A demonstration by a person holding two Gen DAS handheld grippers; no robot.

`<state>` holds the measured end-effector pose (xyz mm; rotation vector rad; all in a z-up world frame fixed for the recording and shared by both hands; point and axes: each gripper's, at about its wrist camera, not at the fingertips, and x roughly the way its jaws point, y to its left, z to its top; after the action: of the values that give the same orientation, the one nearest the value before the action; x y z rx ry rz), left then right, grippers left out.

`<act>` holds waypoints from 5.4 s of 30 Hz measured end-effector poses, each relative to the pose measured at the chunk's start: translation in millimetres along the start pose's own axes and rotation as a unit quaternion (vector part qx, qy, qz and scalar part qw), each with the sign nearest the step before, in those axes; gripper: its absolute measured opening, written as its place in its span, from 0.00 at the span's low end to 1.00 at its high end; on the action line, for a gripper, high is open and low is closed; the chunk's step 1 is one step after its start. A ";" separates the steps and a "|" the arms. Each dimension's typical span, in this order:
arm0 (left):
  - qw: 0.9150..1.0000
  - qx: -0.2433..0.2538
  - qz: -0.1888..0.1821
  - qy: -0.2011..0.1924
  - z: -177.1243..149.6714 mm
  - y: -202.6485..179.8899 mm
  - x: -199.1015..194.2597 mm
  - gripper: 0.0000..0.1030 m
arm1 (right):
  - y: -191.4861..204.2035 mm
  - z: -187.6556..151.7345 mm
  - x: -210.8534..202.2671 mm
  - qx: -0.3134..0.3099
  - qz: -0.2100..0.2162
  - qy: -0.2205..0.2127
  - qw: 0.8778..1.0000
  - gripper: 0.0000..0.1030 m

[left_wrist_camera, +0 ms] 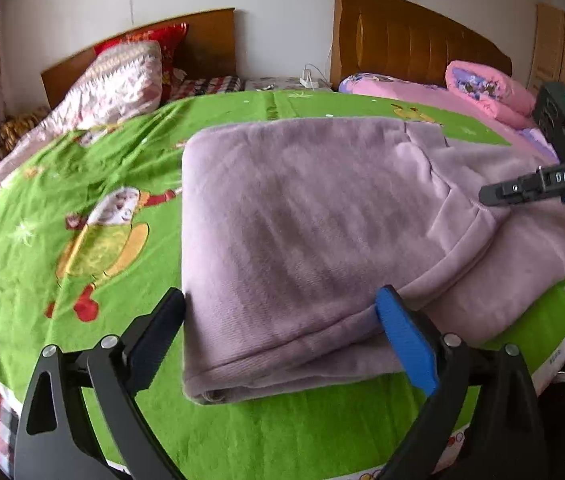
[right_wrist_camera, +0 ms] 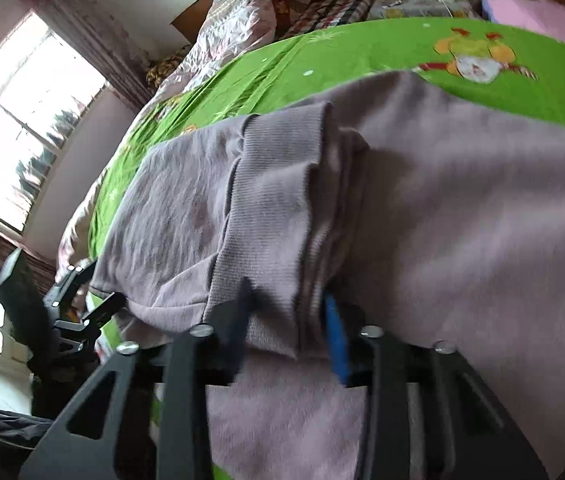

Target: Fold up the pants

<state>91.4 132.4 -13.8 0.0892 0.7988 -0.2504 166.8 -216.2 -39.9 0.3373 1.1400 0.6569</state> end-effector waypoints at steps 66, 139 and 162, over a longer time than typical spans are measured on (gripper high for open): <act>0.991 0.089 -0.102 0.018 133.1 -162.2 112.2 0.98 | -136.9 -193.1 -226.2 0.291 -0.142 -0.254 0.912 0.84; 0.988 0.109 -0.063 0.088 124.0 -167.6 157.6 0.99 | -55.9 -107.5 -116.1 -0.023 -0.309 -0.073 0.948 0.78; 0.988 0.109 -0.065 0.089 123.7 -166.2 157.6 0.99 | -180.5 -146.2 -206.9 0.351 -0.087 -0.282 0.889 0.88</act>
<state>240.8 -79.3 -38.4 0.2687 0.9535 -0.4583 35.0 -497.8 -49.3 0.9635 0.7885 -0.0576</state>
